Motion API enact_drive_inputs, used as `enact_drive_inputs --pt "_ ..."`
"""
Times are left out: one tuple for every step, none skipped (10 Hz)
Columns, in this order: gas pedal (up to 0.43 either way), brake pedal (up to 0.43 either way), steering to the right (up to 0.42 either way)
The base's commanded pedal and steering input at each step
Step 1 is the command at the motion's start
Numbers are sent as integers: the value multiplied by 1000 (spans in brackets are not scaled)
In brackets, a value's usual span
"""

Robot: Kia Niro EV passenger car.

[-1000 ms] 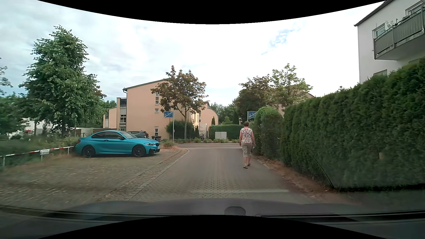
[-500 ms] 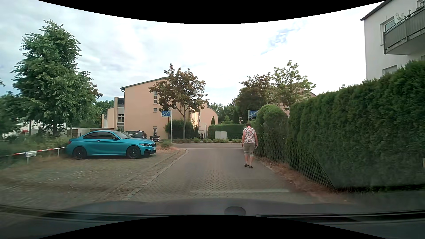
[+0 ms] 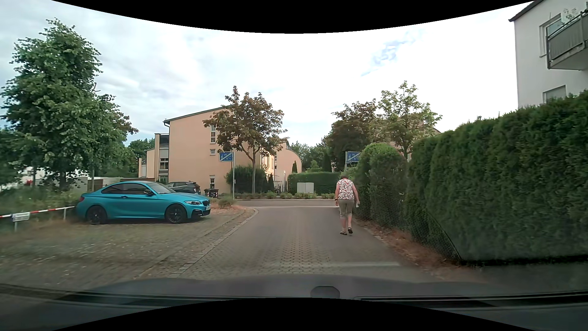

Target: Follow the waypoints while adhering to traffic rules and regulations

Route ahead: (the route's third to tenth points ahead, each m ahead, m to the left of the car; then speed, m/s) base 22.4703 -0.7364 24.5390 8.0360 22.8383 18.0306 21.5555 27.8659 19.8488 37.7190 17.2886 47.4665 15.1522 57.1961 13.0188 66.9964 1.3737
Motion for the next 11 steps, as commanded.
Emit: enact_drive_inputs --pt "0 18 2" --pt "0 18 2" --pt "0 18 2" --pt "0 24 2" --pt "0 24 2" --pt "0 30 2" --pt "0 37 3" --pt "0 43 3" --pt "0 49 3" --pt "0 61 3" --pt "0 67 3"
